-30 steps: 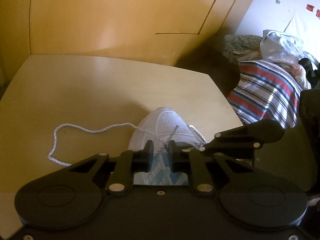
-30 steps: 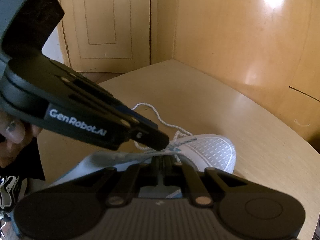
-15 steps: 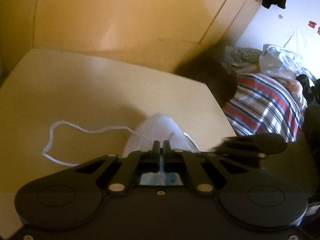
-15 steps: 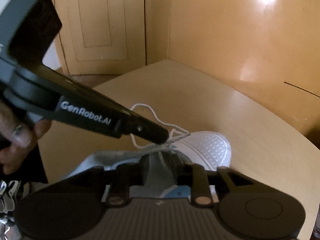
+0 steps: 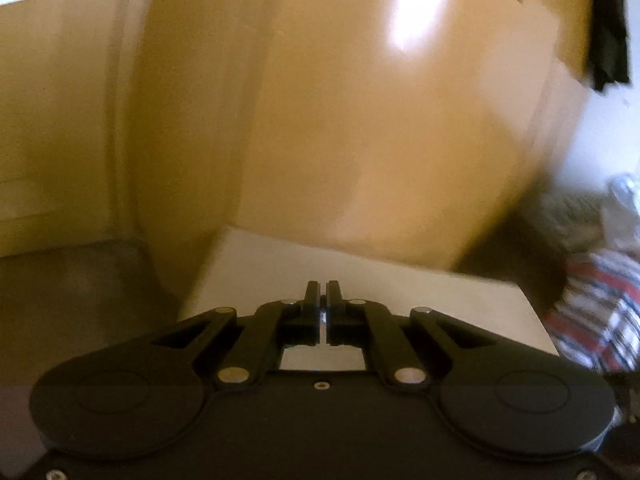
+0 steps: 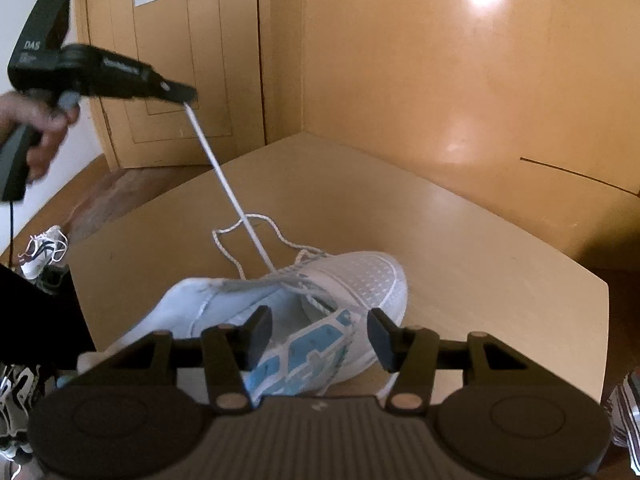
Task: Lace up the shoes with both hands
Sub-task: 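Lift the lace high with the left tool to draw it through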
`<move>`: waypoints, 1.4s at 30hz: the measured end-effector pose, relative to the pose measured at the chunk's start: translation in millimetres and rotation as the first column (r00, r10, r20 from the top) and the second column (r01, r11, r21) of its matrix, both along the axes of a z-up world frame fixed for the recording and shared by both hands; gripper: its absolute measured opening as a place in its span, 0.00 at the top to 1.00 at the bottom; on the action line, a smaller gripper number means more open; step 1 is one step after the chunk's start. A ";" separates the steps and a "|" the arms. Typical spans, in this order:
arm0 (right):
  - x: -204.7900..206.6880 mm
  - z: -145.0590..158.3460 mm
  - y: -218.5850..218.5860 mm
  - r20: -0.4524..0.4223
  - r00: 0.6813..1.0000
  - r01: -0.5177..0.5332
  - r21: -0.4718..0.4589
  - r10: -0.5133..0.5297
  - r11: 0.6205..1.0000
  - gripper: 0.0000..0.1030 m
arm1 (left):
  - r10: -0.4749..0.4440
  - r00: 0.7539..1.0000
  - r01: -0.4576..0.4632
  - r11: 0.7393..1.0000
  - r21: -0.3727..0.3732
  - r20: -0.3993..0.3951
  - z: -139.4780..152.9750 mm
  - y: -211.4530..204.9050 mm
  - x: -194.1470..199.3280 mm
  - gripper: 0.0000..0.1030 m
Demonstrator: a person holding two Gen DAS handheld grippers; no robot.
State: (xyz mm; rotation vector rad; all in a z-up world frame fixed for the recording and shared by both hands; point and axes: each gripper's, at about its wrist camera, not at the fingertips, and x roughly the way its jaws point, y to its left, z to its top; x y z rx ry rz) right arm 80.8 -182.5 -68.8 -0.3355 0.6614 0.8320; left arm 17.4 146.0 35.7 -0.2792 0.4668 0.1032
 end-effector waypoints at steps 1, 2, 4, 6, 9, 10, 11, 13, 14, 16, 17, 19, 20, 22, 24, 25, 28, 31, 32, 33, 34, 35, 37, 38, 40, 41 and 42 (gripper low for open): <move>-0.3 -0.5 0.7 0.001 1.000 0.001 0.000 -0.001 1.000 0.47 | 0.027 1.000 -0.027 1.000 0.004 0.010 3.3 11.0 -4.4 1.00; 1.1 -1.1 2.4 0.001 1.000 0.002 -0.001 -0.002 1.000 0.47 | 0.056 0.998 -0.056 0.998 0.000 0.020 6.3 23.6 -9.6 1.00; -8.3 1.7 -2.4 0.000 1.000 0.003 -0.002 -0.003 1.000 0.47 | 0.121 0.992 -0.121 0.993 -0.001 0.038 11.7 50.1 -22.0 1.00; -11.9 2.7 -2.5 -0.001 1.000 0.002 -0.004 -0.002 1.000 0.46 | 0.167 0.985 -0.167 0.986 0.001 0.047 14.7 68.3 -31.7 1.00; -15.4 5.2 -6.9 -0.003 1.000 0.001 -0.007 -0.001 1.000 0.45 | 0.246 0.967 -0.247 0.969 0.005 0.063 19.0 99.0 -48.3 1.00; -15.2 6.2 -6.7 -0.005 1.000 0.001 -0.009 -0.001 1.000 0.45 | 0.267 0.961 -0.268 0.963 0.004 0.066 20.0 107.6 -53.1 1.00; -14.3 5.7 -5.4 -0.006 1.000 0.001 -0.010 -0.001 1.000 0.45 | 0.283 0.957 -0.284 0.959 -0.001 0.067 20.3 115.5 -57.8 1.00; -14.8 5.1 -7.0 -0.011 1.000 0.002 -0.009 -0.002 1.000 0.45 | 0.324 0.943 -0.325 0.946 -0.002 0.072 20.6 131.2 -68.6 1.00; -14.9 5.6 -7.7 -0.013 1.000 0.003 -0.009 -0.003 1.000 0.45 | 0.335 0.939 -0.336 0.942 -0.004 0.072 20.4 136.3 -72.2 1.00; -16.8 5.3 -8.2 -0.013 1.000 0.004 -0.011 -0.004 1.000 0.45 | 0.367 0.927 -0.368 0.930 0.003 0.072 20.3 143.2 -77.6 1.00; -17.8 6.8 -9.4 -0.013 1.000 0.005 -0.012 -0.005 1.000 0.45 | 0.386 0.920 -0.387 0.922 0.012 0.076 20.8 146.3 -80.7 1.00; -17.7 6.7 -8.6 -0.013 1.000 0.008 -0.015 -0.008 1.000 0.45 | 0.429 0.899 -0.431 0.902 0.014 0.085 23.5 155.9 -87.3 1.00; -18.5 7.2 -9.6 -0.013 1.000 0.008 -0.015 -0.009 1.000 0.45 | 0.446 0.891 -0.450 0.893 0.020 0.088 24.8 161.2 -91.0 1.00; -18.8 7.9 -11.4 -0.013 1.000 0.013 -0.016 -0.013 1.000 0.45 | 0.487 0.868 -0.490 0.871 0.016 0.094 25.4 171.1 -97.8 1.00; -18.3 8.4 -14.0 -0.020 1.000 0.018 -0.010 -0.018 1.000 0.45 | 0.461 0.885 -0.460 0.887 -0.018 0.070 21.3 175.0 -94.1 1.00; -17.8 8.3 -14.7 -0.026 0.999 0.020 -0.006 -0.020 1.000 0.45 | 0.435 0.899 -0.434 0.901 -0.025 0.053 18.3 173.2 -90.0 1.00; -16.0 9.4 -14.3 -0.046 0.999 0.024 0.012 -0.023 1.000 0.46 | 0.278 0.961 -0.278 0.960 0.023 -0.005 13.7 134.1 -71.6 1.00; -12.1 13.9 -13.7 -0.073 0.997 0.042 0.061 -0.037 0.997 0.47 | 0.068 0.994 -0.065 0.997 0.039 -0.087 -2.2 79.9 -40.9 1.00; -10.5 15.8 -13.6 -0.084 0.996 0.047 0.080 -0.041 0.996 0.49 | 0.004 0.993 0.002 0.999 0.050 -0.115 -8.1 60.3 -32.7 1.00; -9.5 17.9 -14.0 -0.083 0.995 0.056 0.091 -0.049 0.994 0.49 | -0.083 0.984 0.093 0.994 0.061 -0.155 -17.7 31.3 -22.3 1.00; -8.5 20.0 -14.4 -0.083 0.995 0.065 0.101 -0.056 0.993 0.49 | -0.143 0.972 0.157 0.986 0.062 -0.185 -25.1 11.1 -15.9 1.00; -7.5 21.3 -14.8 -0.079 0.995 0.074 0.107 -0.066 0.992 0.49 | -0.198 0.956 0.217 0.974 0.069 -0.215 -32.8 -9.5 -10.5 1.00; -5.1 22.4 -16.2 -0.082 0.993 0.098 0.111 -0.089 0.989 0.49 | -0.303 0.909 0.338 0.938 0.081 -0.286 -52.1 -53.7 -1.0 1.00; -4.2 22.5 -16.9 -0.085 0.992 0.104 0.111 -0.095 0.988 0.50 | -0.343 0.883 0.386 0.919 0.079 -0.321 -60.8 -70.1 2.5 1.00; -2.3 21.6 -19.1 -0.088 0.990 0.119 0.112 -0.109 0.987 0.50 | -0.405 0.831 0.465 0.882 0.078 -0.381 -75.8 -94.8 9.3 1.00; -1.4 21.1 -20.1 -0.089 0.989 0.126 0.112 -0.116 0.986 0.50 | -0.413 0.824 0.479 0.874 0.086 -0.388 -77.4 -102.6 11.9 1.00; -0.6 20.1 -21.3 -0.093 0.988 0.129 0.110 -0.119 0.986 0.50 | -0.419 0.822 0.485 0.870 0.088 -0.387 -74.8 -107.5 16.8 1.00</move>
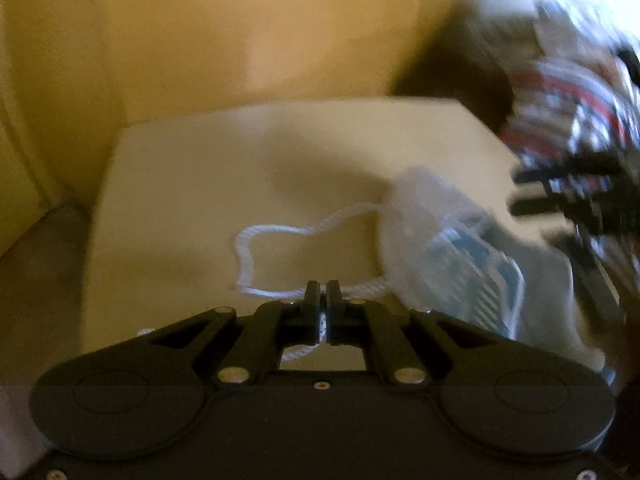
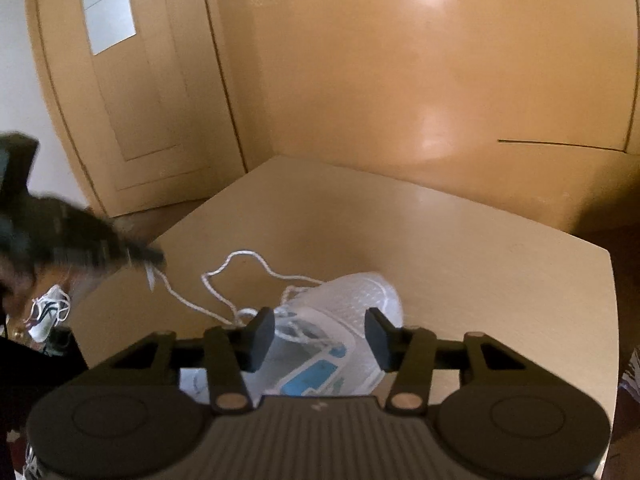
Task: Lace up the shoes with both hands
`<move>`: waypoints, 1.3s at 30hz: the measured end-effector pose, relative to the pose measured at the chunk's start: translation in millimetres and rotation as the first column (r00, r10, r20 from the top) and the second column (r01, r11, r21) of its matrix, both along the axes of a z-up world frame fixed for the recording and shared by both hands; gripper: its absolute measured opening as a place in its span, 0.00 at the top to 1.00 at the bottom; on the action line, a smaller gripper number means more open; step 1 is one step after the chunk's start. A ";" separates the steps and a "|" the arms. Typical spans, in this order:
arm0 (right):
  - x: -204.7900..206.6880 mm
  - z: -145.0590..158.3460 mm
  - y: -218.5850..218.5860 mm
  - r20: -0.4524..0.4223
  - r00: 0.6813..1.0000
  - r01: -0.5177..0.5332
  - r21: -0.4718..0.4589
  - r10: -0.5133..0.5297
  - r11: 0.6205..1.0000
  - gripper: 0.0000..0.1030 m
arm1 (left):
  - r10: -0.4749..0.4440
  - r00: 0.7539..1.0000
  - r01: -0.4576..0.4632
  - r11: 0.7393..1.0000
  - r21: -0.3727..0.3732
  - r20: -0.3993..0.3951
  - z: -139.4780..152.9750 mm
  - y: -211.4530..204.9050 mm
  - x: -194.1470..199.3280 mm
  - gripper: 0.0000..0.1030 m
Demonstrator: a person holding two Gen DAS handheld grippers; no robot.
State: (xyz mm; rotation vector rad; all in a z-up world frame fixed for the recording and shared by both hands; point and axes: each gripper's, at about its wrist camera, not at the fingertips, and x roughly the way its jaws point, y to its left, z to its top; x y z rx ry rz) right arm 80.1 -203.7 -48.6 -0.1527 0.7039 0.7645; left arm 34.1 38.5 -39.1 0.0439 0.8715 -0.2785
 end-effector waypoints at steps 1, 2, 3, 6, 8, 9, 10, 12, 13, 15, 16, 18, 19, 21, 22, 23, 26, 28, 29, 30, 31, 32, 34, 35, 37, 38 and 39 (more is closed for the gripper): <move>0.5 -1.0 -1.5 -0.002 1.000 0.004 -0.002 -0.004 1.000 0.50 | -0.007 1.000 0.007 1.000 0.001 0.003 2.6 -4.9 4.9 1.00; 1.2 -1.7 -2.9 -0.006 1.000 0.005 -0.004 -0.005 1.000 0.50 | -0.013 1.000 0.013 1.000 -0.001 0.007 5.4 -9.3 8.8 1.00; 1.9 -1.9 -4.0 -0.008 1.000 0.006 -0.003 -0.006 1.000 0.51 | -0.018 1.000 0.018 1.000 -0.006 0.015 8.5 -13.4 11.5 1.00; 4.1 -2.3 -8.0 -0.016 1.000 0.010 0.001 -0.010 1.000 0.51 | -0.040 0.998 0.041 0.999 -0.019 0.039 16.4 -26.7 21.2 1.00; 5.2 -2.4 -10.0 -0.019 1.000 0.014 0.001 -0.014 1.000 0.51 | -0.061 0.997 0.062 0.998 -0.024 0.053 16.6 -41.4 26.5 1.00; 6.3 -2.4 -11.4 -0.023 1.000 0.014 0.005 -0.013 1.000 0.51 | -0.081 0.995 0.082 0.996 -0.018 0.055 13.7 -51.9 28.9 1.00; 7.5 -2.3 -12.7 -0.027 1.000 0.013 0.009 -0.013 1.000 0.51 | -0.099 0.993 0.100 0.995 -0.008 0.059 13.3 -59.9 30.7 1.00; 8.8 -2.2 -15.1 -0.030 0.999 0.010 0.013 -0.010 1.000 0.51 | -0.127 0.990 0.126 0.992 0.014 0.063 9.5 -73.5 35.9 1.00; 8.3 -2.1 -15.1 -0.031 0.999 0.010 0.014 -0.010 1.000 0.51 | -0.138 0.989 0.137 0.990 0.022 0.061 5.3 -79.5 40.4 1.00; 7.8 -2.6 -16.8 -0.038 0.999 0.008 0.014 -0.007 1.000 0.51 | -0.149 0.987 0.147 0.988 0.038 0.060 2.6 -87.3 43.7 1.00; 7.8 -3.1 -17.5 -0.038 0.999 0.007 0.015 -0.006 1.000 0.51 | -0.154 0.986 0.152 0.987 0.046 0.059 1.2 -91.2 45.4 1.00; 6.5 -3.0 -18.9 -0.042 0.999 0.004 0.016 -0.004 1.000 0.51 | -0.157 0.986 0.154 0.987 0.054 0.055 -1.6 -96.1 49.1 1.00; 5.1 -3.3 -19.5 -0.047 0.999 -0.003 0.015 0.004 1.000 0.51 | -0.157 0.986 0.154 0.987 0.055 0.052 -2.4 -97.0 51.0 1.00; 3.7 -3.2 -17.9 -0.049 0.999 -0.011 0.013 0.011 1.000 0.51 | -0.154 0.987 0.151 0.987 0.058 0.047 -3.1 -97.7 53.8 0.99; 2.3 -3.0 -17.8 -0.050 0.999 -0.017 0.013 0.018 1.000 0.51 | -0.150 0.988 0.147 0.987 0.061 0.043 -3.3 -97.4 54.4 0.97; 0.8 -2.9 -17.8 -0.051 0.998 -0.024 0.014 0.025 1.000 0.51 | -0.145 0.989 0.142 0.988 0.061 0.040 -3.3 -96.7 55.2 0.93; -4.4 -1.8 -18.2 -0.053 0.998 -0.044 0.012 0.045 0.999 0.51 | -0.139 0.990 0.137 0.989 0.062 0.032 -4.2 -96.8 57.2 0.69; -6.9 -1.4 -18.6 -0.057 0.997 -0.052 0.014 0.052 0.999 0.51 | -0.145 0.989 0.142 0.987 0.075 0.035 -4.3 -97.1 55.3 0.68; -9.1 -1.0 -17.9 -0.057 0.997 -0.058 0.011 0.059 0.998 0.51 | -0.148 0.988 0.145 0.987 0.074 0.035 -4.3 -97.7 55.1 0.73; -10.5 -0.8 -17.0 -0.055 0.996 -0.063 0.010 0.064 0.998 0.51 | -0.148 0.988 0.145 0.987 0.073 0.037 -3.9 -98.0 54.7 0.77; -11.9 -0.6 -16.1 -0.053 0.996 -0.068 0.009 0.069 0.998 0.51 | -0.150 0.988 0.147 0.986 0.074 0.037 -3.3 -98.6 54.5 0.79; -12.5 -0.6 -15.1 -0.052 0.996 -0.071 0.009 0.072 0.997 0.51 | -0.153 0.987 0.150 0.986 0.074 0.039 -2.5 -98.8 54.2 0.82; -17.1 0.0 -12.2 -0.050 0.995 -0.088 0.006 0.088 0.996 0.51 | -0.155 0.987 0.152 0.986 0.068 0.041 -0.6 -97.0 53.2 0.85; -18.6 -0.2 -11.2 -0.050 0.994 -0.094 0.005 0.094 0.996 0.51 | -0.158 0.987 0.155 0.985 0.070 0.038 -0.7 -97.4 53.8 0.85; -21.8 -1.3 -8.8 -0.054 0.993 -0.106 -0.002 0.106 0.994 0.51 | -0.159 0.987 0.157 0.985 0.068 0.027 -2.5 -97.7 55.5 0.85; -22.3 -2.3 -8.4 -0.054 0.993 -0.109 -0.004 0.108 0.994 0.51 | -0.158 0.987 0.156 0.986 0.063 0.026 -2.5 -96.3 55.3 0.85; -23.2 -2.5 -7.7 -0.053 0.993 -0.110 -0.006 0.110 0.994 0.51 | -0.157 0.987 0.155 0.986 0.057 0.023 -2.4 -94.3 55.0 0.85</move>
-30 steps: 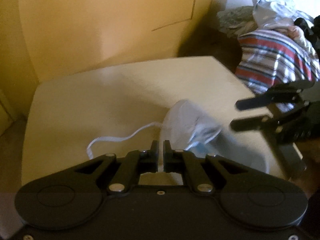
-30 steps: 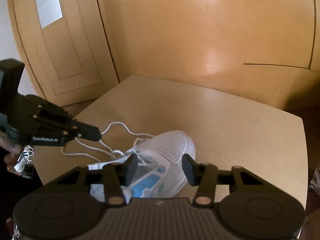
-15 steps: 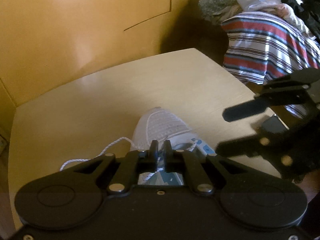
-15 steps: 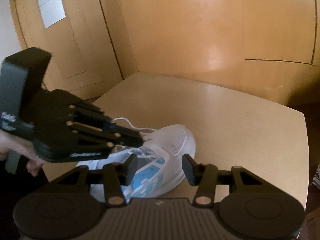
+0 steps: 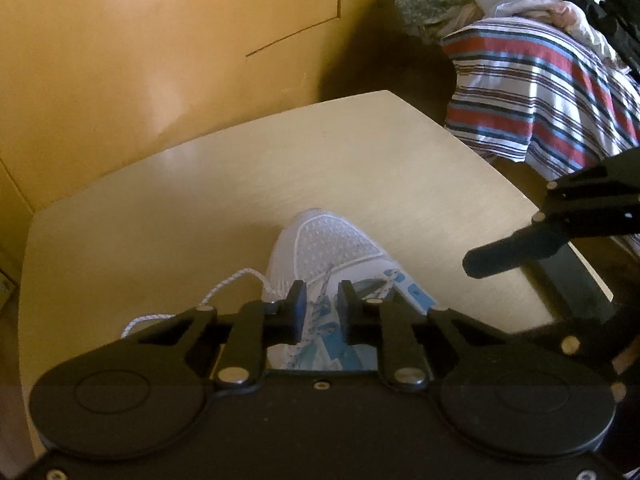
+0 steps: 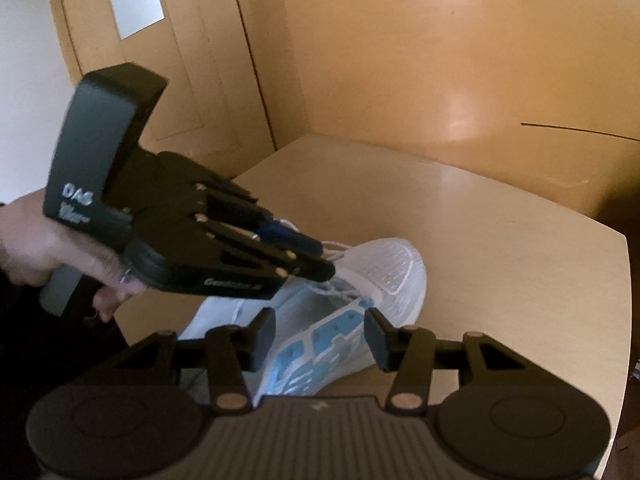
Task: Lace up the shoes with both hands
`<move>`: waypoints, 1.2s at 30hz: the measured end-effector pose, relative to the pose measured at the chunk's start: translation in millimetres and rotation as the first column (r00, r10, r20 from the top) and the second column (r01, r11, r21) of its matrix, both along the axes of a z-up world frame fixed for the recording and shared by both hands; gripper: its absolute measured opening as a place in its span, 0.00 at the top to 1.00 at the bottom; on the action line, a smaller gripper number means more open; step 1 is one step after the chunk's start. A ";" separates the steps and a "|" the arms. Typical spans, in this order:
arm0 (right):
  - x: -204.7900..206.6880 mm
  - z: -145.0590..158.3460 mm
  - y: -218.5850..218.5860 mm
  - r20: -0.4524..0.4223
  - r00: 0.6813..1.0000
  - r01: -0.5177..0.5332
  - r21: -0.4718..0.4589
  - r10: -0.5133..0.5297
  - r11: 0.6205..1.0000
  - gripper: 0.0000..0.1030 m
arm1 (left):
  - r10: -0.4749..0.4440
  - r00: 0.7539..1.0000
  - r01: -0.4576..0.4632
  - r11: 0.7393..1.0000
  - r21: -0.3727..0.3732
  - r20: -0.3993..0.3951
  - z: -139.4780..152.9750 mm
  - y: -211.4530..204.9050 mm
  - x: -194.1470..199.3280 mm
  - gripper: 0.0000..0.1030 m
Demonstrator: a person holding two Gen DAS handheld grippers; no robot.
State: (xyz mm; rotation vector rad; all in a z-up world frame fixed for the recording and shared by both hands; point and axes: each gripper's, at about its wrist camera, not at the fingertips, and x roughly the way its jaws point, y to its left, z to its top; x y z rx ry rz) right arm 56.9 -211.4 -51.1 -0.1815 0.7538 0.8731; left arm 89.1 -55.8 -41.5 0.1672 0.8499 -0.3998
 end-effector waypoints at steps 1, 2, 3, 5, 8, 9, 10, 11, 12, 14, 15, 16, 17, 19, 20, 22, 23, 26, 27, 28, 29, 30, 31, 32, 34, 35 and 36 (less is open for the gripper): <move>-1.0 0.1 0.8 0.002 1.000 -0.002 -0.003 0.002 1.000 0.51 | 0.002 1.000 -0.002 1.000 -0.008 -0.007 -0.3 1.2 0.7 0.86; -1.4 1.0 0.7 0.002 1.000 -0.002 -0.003 0.002 1.000 0.51 | 0.004 1.000 -0.004 1.000 -0.020 -0.017 -0.8 2.3 1.9 0.87; -1.2 1.5 0.8 0.003 1.000 -0.002 -0.003 0.002 1.000 0.51 | 0.006 1.000 -0.007 0.999 -0.031 -0.026 -1.4 3.4 3.1 0.87; -3.1 3.3 1.6 0.003 1.000 -0.002 -0.001 0.002 1.000 0.51 | 0.015 0.999 -0.017 0.998 -0.058 -0.043 -2.4 7.0 5.9 0.87; -3.8 3.6 3.6 0.007 1.000 -0.003 -0.006 0.003 1.000 0.51 | 0.023 0.998 -0.029 0.995 -0.099 -0.063 -2.3 11.9 9.2 0.91; -4.2 2.6 5.1 0.006 1.000 -0.005 -0.011 0.005 1.000 0.51 | 0.022 0.998 -0.029 0.994 -0.107 -0.065 -2.1 12.8 9.7 0.92; -4.7 1.5 6.6 0.006 1.000 -0.006 -0.015 0.006 1.000 0.51 | 0.021 0.998 -0.029 0.993 -0.117 -0.065 -1.6 13.6 9.9 0.97; -4.9 1.0 6.8 0.005 1.000 -0.009 -0.018 0.009 1.000 0.51 | 0.018 0.998 -0.026 0.992 -0.126 -0.067 -0.9 13.9 9.8 0.99; -5.9 0.6 7.9 0.007 1.000 -0.011 -0.023 0.012 1.000 0.51 | 0.015 0.998 -0.023 0.992 -0.125 -0.062 0.5 13.5 9.1 0.99; -7.9 -0.3 10.1 0.011 1.000 -0.017 -0.034 0.017 0.999 0.51 | 0.018 0.999 -0.023 0.992 -0.124 -0.045 4.8 14.5 7.5 0.99; -8.3 -0.2 10.3 0.012 1.000 -0.016 -0.035 0.016 0.999 0.51 | 0.019 0.999 -0.023 0.992 -0.127 -0.032 9.0 16.5 6.3 0.99; -8.8 -0.1 10.5 0.014 1.000 -0.014 -0.037 0.015 0.999 0.51 | 0.025 1.000 -0.027 0.992 -0.125 -0.018 12.9 18.5 5.2 0.99; -8.5 -0.4 10.6 0.014 1.000 -0.012 -0.036 0.012 0.999 0.52 | 0.031 1.000 -0.031 0.992 -0.123 -0.003 16.7 20.5 4.0 0.99; -5.5 -1.6 9.1 0.005 1.000 0.000 -0.031 0.001 1.000 0.63 | 0.037 0.999 -0.032 0.991 -0.130 0.032 23.8 24.0 1.0 0.99; -3.9 -2.0 8.3 -0.006 1.000 -0.001 -0.023 0.001 1.000 0.66 | 0.034 0.998 -0.025 0.990 -0.142 0.056 28.1 25.9 -1.3 0.99; -1.8 -2.6 6.7 -0.030 1.000 -0.007 -0.005 0.007 1.000 0.74 | -0.004 0.995 0.020 0.985 -0.169 0.096 35.2 23.2 -8.9 0.99; -1.9 -3.1 7.2 -0.034 0.999 -0.013 -0.003 0.013 1.000 0.78 | -0.027 0.993 0.046 0.983 -0.179 0.111 38.0 20.4 -12.9 0.99; -5.0 -2.1 7.7 -0.029 0.999 -0.016 -0.012 0.016 1.000 0.80 | -0.102 0.987 0.124 0.975 -0.186 0.125 40.7 9.6 -23.7 0.99; -5.3 -0.9 6.4 -0.028 0.999 -0.016 -0.016 0.015 1.000 0.81 | -0.131 0.985 0.150 0.973 -0.173 0.117 38.5 4.4 -27.1 0.99; -5.7 0.3 5.1 -0.028 1.000 -0.015 -0.020 0.015 1.000 0.82 | -0.155 0.982 0.170 0.974 -0.149 0.108 34.7 -1.4 -30.4 0.99; -5.3 0.5 4.0 -0.029 0.999 -0.014 -0.021 0.013 1.000 0.82 | -0.174 0.980 0.185 0.975 -0.122 0.098 30.3 -6.2 -32.8 0.99; -5.7 0.5 2.5 -0.028 1.000 -0.011 -0.025 0.011 1.000 0.82 | -0.187 0.978 0.196 0.976 -0.098 0.088 26.0 -9.9 -34.7 0.99; -6.2 0.6 0.9 -0.027 1.000 -0.009 -0.029 0.008 1.000 0.82 | -0.197 0.977 0.204 0.976 -0.077 0.081 22.3 -12.7 -36.5 0.99; -6.3 0.6 0.7 -0.026 1.000 -0.009 -0.030 0.008 1.000 0.82 | -0.206 0.976 0.211 0.976 -0.062 0.078 19.7 -14.6 -38.1 0.99; -3.3 2.3 -5.0 -0.060 0.998 -0.004 0.004 0.004 1.000 0.82 | -0.223 0.971 0.227 0.973 -0.044 0.086 17.1 -14.0 -41.9 0.99; -1.2 5.3 -10.2 -0.072 0.997 0.012 0.032 -0.010 0.999 0.82 | -0.227 0.970 0.231 0.972 -0.034 0.090 17.1 -13.6 -43.2 0.99; 1.0 8.4 -15.5 -0.084 0.996 0.028 0.060 -0.023 0.998 0.82 | -0.229 0.969 0.232 0.972 -0.030 0.089 16.9 -12.6 -43.8 0.99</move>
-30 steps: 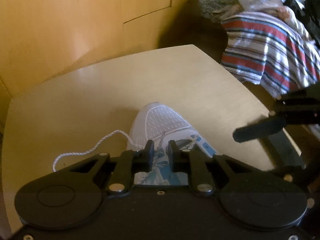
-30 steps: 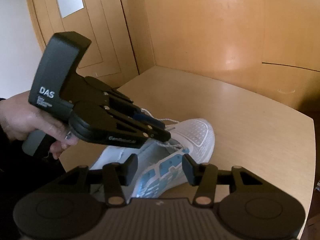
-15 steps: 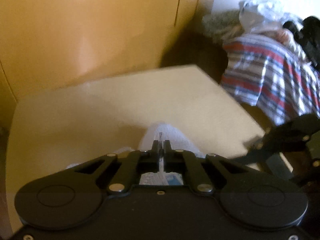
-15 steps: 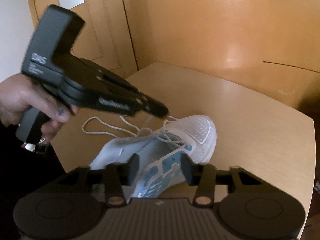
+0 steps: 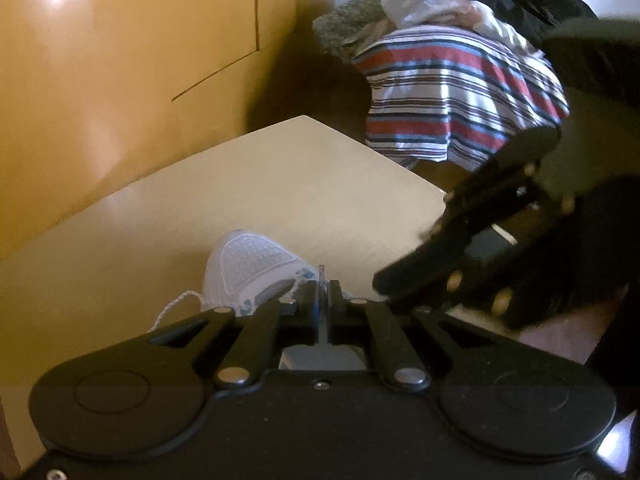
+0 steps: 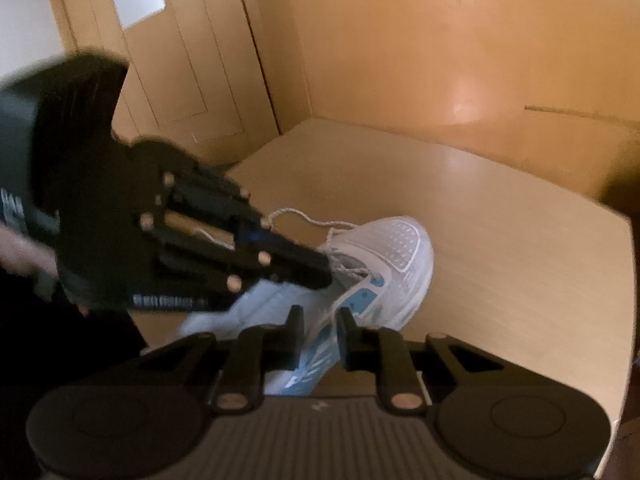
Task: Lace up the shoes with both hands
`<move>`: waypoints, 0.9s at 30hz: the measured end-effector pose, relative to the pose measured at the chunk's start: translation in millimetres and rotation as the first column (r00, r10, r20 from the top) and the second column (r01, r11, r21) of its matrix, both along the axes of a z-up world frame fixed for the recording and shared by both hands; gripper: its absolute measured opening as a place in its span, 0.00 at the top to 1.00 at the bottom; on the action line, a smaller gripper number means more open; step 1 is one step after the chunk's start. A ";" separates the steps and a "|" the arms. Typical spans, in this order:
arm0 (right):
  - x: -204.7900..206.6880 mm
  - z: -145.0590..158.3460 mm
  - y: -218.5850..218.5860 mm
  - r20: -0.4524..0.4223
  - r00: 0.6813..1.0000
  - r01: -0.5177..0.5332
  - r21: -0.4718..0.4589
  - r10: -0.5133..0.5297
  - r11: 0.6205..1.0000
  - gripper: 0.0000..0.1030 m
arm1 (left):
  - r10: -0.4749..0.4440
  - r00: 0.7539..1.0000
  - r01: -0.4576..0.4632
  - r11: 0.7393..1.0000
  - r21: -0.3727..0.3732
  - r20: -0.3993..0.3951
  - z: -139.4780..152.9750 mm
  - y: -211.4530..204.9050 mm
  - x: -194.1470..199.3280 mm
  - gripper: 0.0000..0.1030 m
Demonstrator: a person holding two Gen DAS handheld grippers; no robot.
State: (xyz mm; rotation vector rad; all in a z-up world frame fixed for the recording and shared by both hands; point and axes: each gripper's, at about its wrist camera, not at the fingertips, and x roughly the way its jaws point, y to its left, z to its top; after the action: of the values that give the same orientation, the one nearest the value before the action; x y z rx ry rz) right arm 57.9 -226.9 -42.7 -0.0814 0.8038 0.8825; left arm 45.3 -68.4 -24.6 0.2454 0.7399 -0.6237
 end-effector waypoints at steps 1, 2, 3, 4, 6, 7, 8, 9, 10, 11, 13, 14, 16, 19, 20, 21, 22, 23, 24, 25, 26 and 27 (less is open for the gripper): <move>2.1 3.1 -5.3 -0.012 1.000 0.016 0.028 -0.015 0.999 0.81 | -0.001 1.000 0.001 1.000 0.002 0.001 -0.1 0.9 -0.6 1.00; 6.6 4.1 -10.9 -0.030 0.999 0.046 0.057 -0.044 0.997 0.81 | -0.001 1.000 0.001 1.000 0.003 0.004 -0.4 2.0 -1.2 1.00; 11.0 5.0 -16.6 -0.048 0.996 0.076 0.086 -0.072 0.993 0.81 | -0.004 1.000 0.004 1.000 0.008 0.009 -1.0 2.4 -1.9 1.00; 13.7 3.8 -18.1 -0.066 0.994 0.094 0.101 -0.088 0.990 0.81 | -0.008 1.000 0.008 1.000 0.013 0.014 -1.2 1.4 -2.7 1.00; 22.4 -2.4 -20.7 -0.139 0.982 0.147 0.149 -0.126 0.978 0.79 | -0.016 1.000 0.016 1.000 0.020 0.019 -2.6 -0.2 -3.1 1.00; 28.6 -7.5 -21.7 -0.195 0.970 0.183 0.181 -0.147 0.966 0.79 | -0.019 1.000 0.019 1.000 0.023 0.022 -2.6 -1.3 -3.3 1.00; 30.0 -8.4 -20.9 -0.207 0.967 0.189 0.187 -0.149 0.964 0.79 | -0.022 0.999 0.021 0.999 0.025 0.025 -2.6 -2.5 -3.4 1.00; 33.4 -12.3 -21.1 -0.251 0.956 0.209 0.209 -0.155 0.955 0.79 | -0.025 0.999 0.024 0.999 0.028 0.028 -2.6 -3.6 -3.6 1.00; 37.0 -16.2 -21.3 -0.295 0.942 0.232 0.230 -0.159 0.945 0.79 | -0.028 0.999 0.027 0.999 0.030 0.031 -2.4 -4.8 -3.7 1.00; 38.3 -16.7 -21.8 -0.314 0.935 0.245 0.240 -0.164 0.939 0.79 | -0.032 0.999 0.031 0.999 0.030 0.035 -2.0 -5.9 -3.8 1.00; 41.1 -18.4 -22.1 -0.344 0.924 0.263 0.254 -0.167 0.931 0.79 | -0.040 0.998 0.039 0.999 0.032 0.041 -1.1 -3.5 -5.9 1.00; 42.7 -19.9 -21.9 -0.356 0.920 0.266 0.260 -0.164 0.928 0.79 | -0.041 0.998 0.039 0.999 0.032 0.043 -1.0 -3.8 -5.7 1.00; 47.6 -21.8 -17.5 -0.371 0.914 0.275 0.263 -0.166 0.925 0.79 | -0.041 0.998 0.040 0.999 0.029 0.042 -1.0 -3.2 -4.9 1.00; 52.2 -26.1 -18.8 -0.391 0.907 0.280 0.279 -0.157 0.919 0.86 | -0.040 0.999 0.039 0.999 0.023 0.037 -1.3 -2.8 -4.7 1.00; 51.5 -24.5 -20.4 -0.394 0.907 0.277 0.284 -0.152 0.918 0.92 | -0.039 0.999 0.038 0.999 0.023 0.037 -1.6 -2.8 -4.9 1.00; 50.8 -22.7 -22.0 -0.396 0.906 0.274 0.289 -0.146 0.917 0.97 | -0.036 0.999 0.035 0.999 0.025 0.039 -1.9 -2.7 -5.0 1.00; 50.0 -21.0 -23.5 -0.399 0.906 0.272 0.294 -0.141 0.916 0.97 | -0.035 0.999 0.034 0.999 0.025 0.038 -1.7 -2.4 -5.1 1.00; 50.7 -21.4 -23.0 -0.396 0.907 0.269 0.294 -0.139 0.917 0.98 | -0.031 0.999 0.030 0.999 0.021 0.039 -1.3 -1.8 -4.9 1.00; 50.5 -20.6 -23.4 -0.394 0.909 0.267 0.302 -0.135 0.915 0.98 | -0.025 0.999 0.025 1.000 0.017 0.040 -0.6 -1.2 -4.7 1.00; 50.4 -19.7 -23.8 -0.391 0.911 0.264 0.309 -0.131 0.913 0.98 | -0.022 0.999 0.022 1.000 0.018 0.042 0.2 -1.2 -4.8 0.99; 49.7 -19.7 -23.5 -0.389 0.912 0.263 0.310 -0.130 0.914 0.98 | -0.019 0.999 0.019 1.000 0.018 0.046 1.3 -1.2 -5.5 0.99; 49.0 -18.0 -24.3 -0.383 0.914 0.262 0.311 -0.132 0.914 0.98 | -0.018 0.999 0.017 1.000 0.020 0.048 1.8 -1.4 -5.8 0.99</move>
State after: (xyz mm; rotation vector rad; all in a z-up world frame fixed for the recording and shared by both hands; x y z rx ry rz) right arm 106.9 -251.2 -60.7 0.4891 0.9550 0.8442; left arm 39.5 -69.8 -22.8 0.2842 0.6985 -0.6252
